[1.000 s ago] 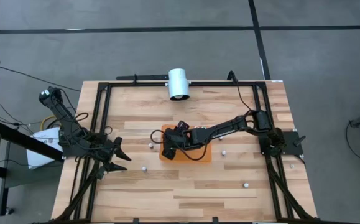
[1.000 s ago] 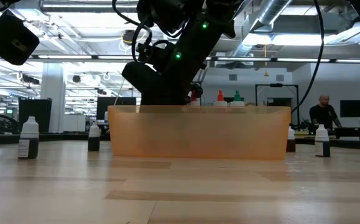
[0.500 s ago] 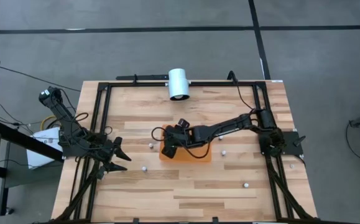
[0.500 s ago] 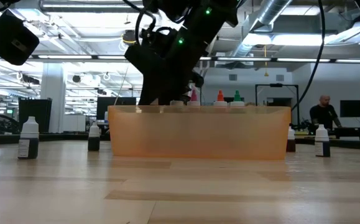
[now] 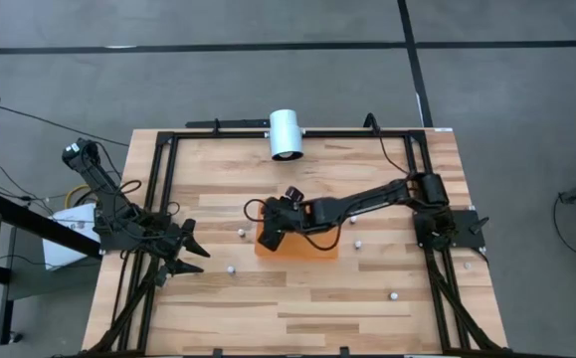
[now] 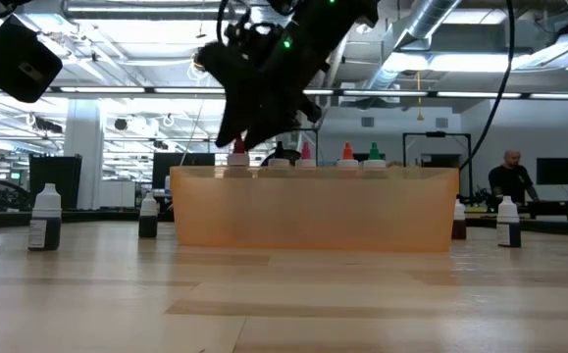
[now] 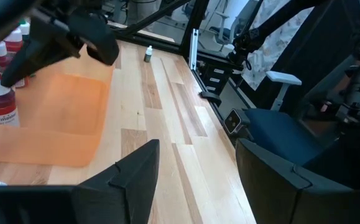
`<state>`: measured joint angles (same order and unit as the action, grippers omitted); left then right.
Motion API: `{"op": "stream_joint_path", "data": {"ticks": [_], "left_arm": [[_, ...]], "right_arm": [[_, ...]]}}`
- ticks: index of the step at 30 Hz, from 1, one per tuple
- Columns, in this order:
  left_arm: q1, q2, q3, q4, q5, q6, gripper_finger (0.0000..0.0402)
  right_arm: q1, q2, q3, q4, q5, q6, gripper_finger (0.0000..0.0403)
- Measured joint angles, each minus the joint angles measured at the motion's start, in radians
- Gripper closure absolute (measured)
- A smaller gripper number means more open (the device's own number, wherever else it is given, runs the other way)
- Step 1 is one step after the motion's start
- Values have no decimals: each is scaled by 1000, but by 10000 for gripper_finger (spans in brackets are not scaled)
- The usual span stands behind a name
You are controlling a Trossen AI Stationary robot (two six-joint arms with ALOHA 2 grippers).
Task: Pick & Place food coloring
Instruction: Put the large red food coloring into the orange bin
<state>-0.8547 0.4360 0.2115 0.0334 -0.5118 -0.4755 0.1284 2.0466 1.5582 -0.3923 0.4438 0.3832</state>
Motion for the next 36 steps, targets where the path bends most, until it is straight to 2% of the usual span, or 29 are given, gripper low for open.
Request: {"op": "stream_joint_path", "data": {"ticks": [11, 19, 23, 28, 32, 34, 36], "left_arm": [[0, 0, 0, 1, 0, 0, 198], [0, 1, 0, 1, 0, 0, 198], [0, 2, 0, 0, 0, 0, 198], [0, 3, 0, -8, 0, 0, 198], [0, 3, 0, -14, 0, 0, 198], [0, 2, 0, -14, 0, 0, 198], [0, 3, 0, -14, 0, -5, 198]], "right_arm": [[4, -90, 0, -24, -31, -35, 204], [52, -143, 0, -57, -202, -53, 219], [97, -127, 0, -88, -253, -54, 230], [136, -93, -2, -108, -245, -44, 246], [129, -54, 5, -51, -231, -33, 259], [123, -37, -7, -83, -233, -32, 267], [111, -8, 2, -26, -232, -21, 275]]}}
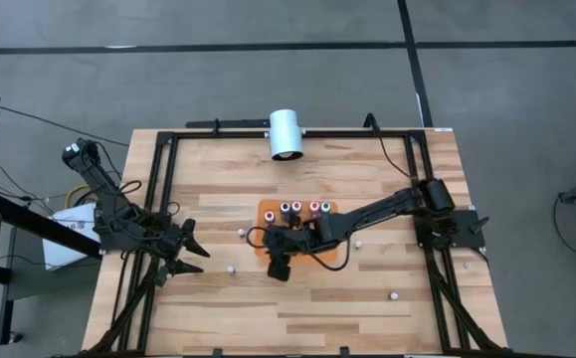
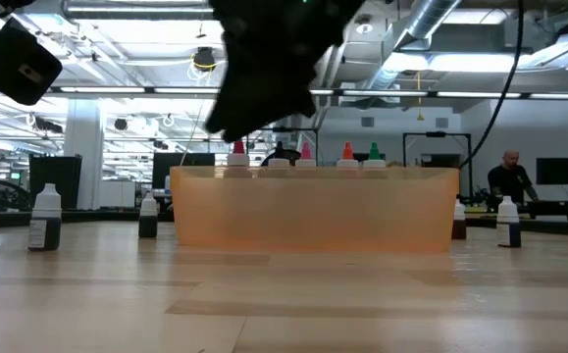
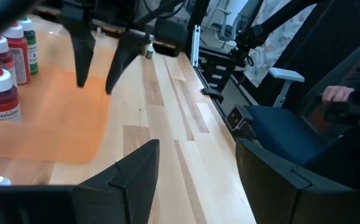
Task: Pick & Place food coloring
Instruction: Put the large red food coloring into the orange bin
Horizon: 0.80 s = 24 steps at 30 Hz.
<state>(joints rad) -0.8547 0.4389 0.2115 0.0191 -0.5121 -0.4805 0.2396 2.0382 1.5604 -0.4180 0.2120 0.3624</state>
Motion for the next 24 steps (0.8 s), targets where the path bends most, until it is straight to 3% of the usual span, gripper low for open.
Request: {"op": "stream_joint_path", "data": {"ticks": [9, 24], "left_arm": [[0, 0, 0, -4, 0, -11, 198], [0, 0, 0, -9, 0, -8, 198]], "right_arm": [[-45, 13, -3, -27, 56, 15, 298], [-58, 13, -29, -18, 55, 31, 316]]}}
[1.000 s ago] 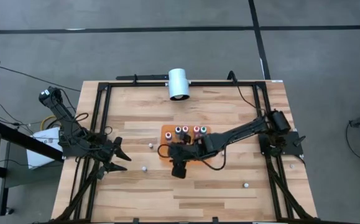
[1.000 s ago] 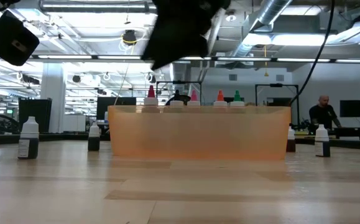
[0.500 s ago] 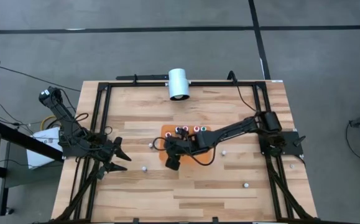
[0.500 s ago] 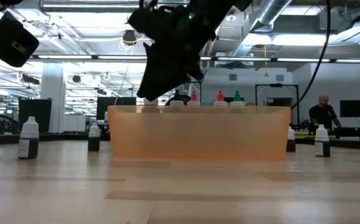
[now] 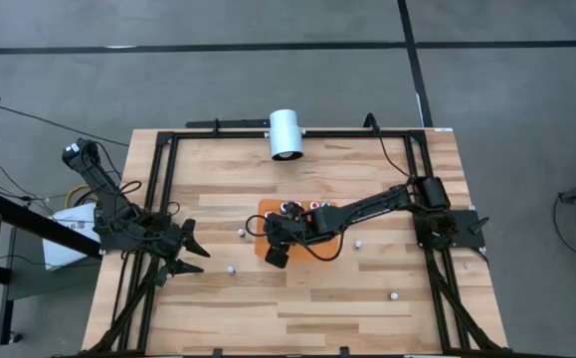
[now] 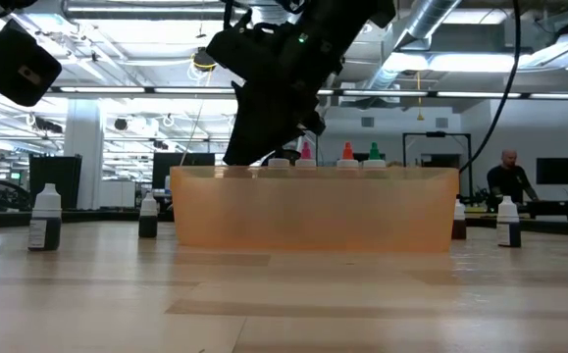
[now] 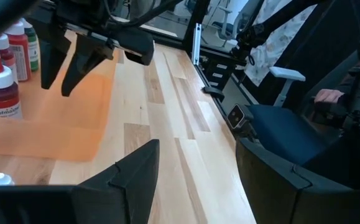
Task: Pick & Place food coloring
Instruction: Put the large red food coloring into the orange bin
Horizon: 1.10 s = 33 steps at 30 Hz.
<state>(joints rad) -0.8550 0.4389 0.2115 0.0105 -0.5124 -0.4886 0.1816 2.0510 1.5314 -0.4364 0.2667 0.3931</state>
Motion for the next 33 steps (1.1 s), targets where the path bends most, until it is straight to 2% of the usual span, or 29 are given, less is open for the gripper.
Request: {"op": "stream_joint_path", "data": {"ticks": [6, 13, 33], "left_arm": [[0, 0, 0, -1, -21, 6, 198], [0, 0, 0, -5, -22, 6, 198], [0, 0, 0, -6, -23, 6, 198]], "right_arm": [[0, 0, 0, 2, 21, 4, 316], [7, 69, 8, 25, 24, 42, 316], [-22, 81, 4, 11, 78, 63, 316]]}}
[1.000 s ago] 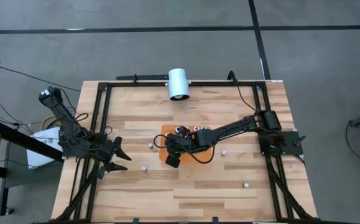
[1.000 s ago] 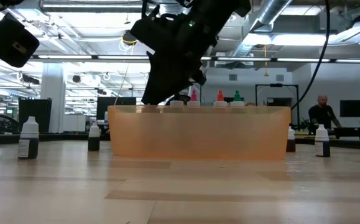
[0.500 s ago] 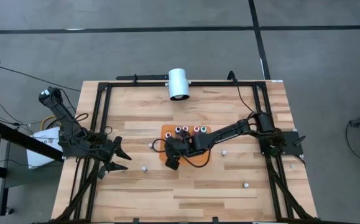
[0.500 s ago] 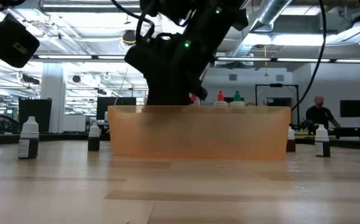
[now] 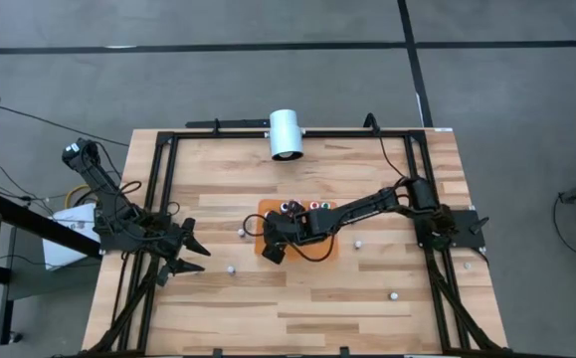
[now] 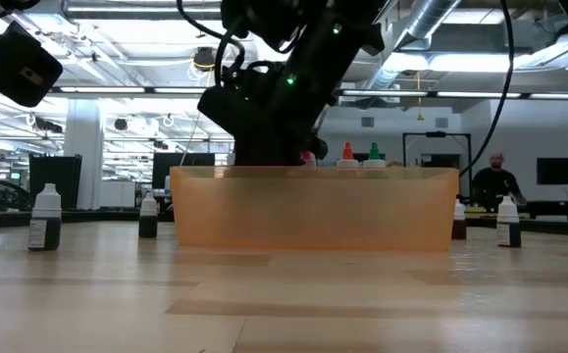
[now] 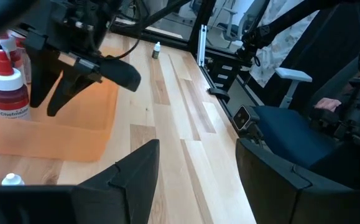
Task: Pick & Place food coloring
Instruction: Put the large red food coloring into the orange bin
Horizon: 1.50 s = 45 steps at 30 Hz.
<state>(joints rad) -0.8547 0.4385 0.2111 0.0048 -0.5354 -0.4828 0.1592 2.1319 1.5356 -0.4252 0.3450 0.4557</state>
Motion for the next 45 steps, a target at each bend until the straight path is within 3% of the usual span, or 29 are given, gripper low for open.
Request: {"op": "stream_joint_path", "data": {"ticks": [26, 45], "left_arm": [[0, 0, 0, -15, 0, -5, 198], [0, 0, 0, -15, 0, -8, 198]], "right_arm": [[-32, 0, 0, 0, 5, 51, 316], [8, 0, 0, 23, -4, 106, 316]]}}
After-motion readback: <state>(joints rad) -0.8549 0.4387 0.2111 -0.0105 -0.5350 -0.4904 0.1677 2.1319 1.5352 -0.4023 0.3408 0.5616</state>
